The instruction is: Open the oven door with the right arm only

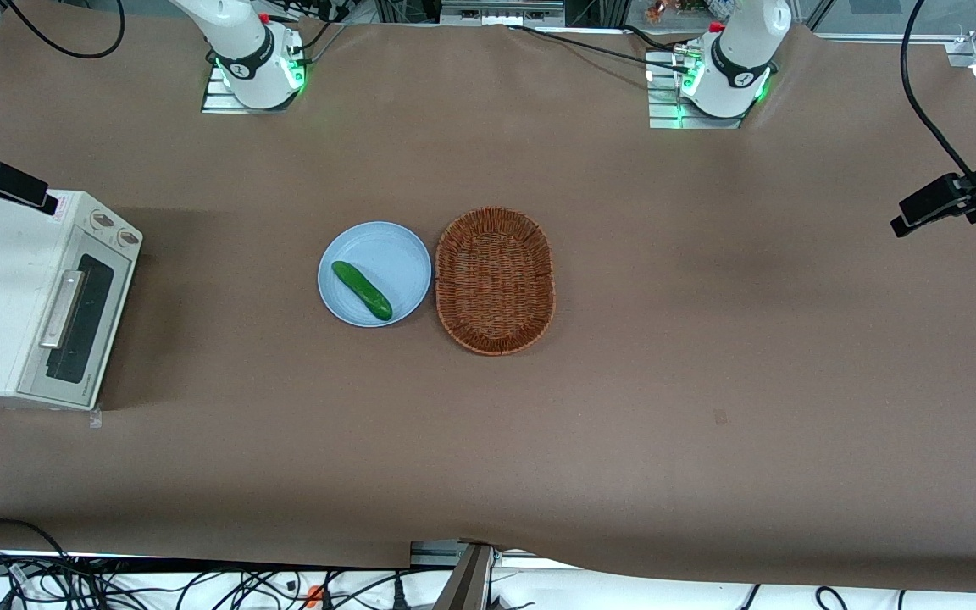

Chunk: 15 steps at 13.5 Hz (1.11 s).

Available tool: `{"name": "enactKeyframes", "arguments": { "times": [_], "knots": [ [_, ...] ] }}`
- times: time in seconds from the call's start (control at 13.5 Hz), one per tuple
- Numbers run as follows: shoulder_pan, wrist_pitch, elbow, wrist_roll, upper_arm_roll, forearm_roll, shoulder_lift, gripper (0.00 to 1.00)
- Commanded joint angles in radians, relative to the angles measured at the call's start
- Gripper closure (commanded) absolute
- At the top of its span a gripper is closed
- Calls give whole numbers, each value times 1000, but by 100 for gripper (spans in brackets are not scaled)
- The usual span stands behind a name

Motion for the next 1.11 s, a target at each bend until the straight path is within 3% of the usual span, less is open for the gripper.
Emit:
{"name": "enactKeyframes", "arguments": {
  "times": [0.0,0.74,1.03],
  "knots": [
    [-9,-18,4,-6,9,19,-13,0],
    [-9,-43,0,-8,10,19,-1,0],
    [-10,-78,-5,-130,10,19,29,0]
  ]
}}
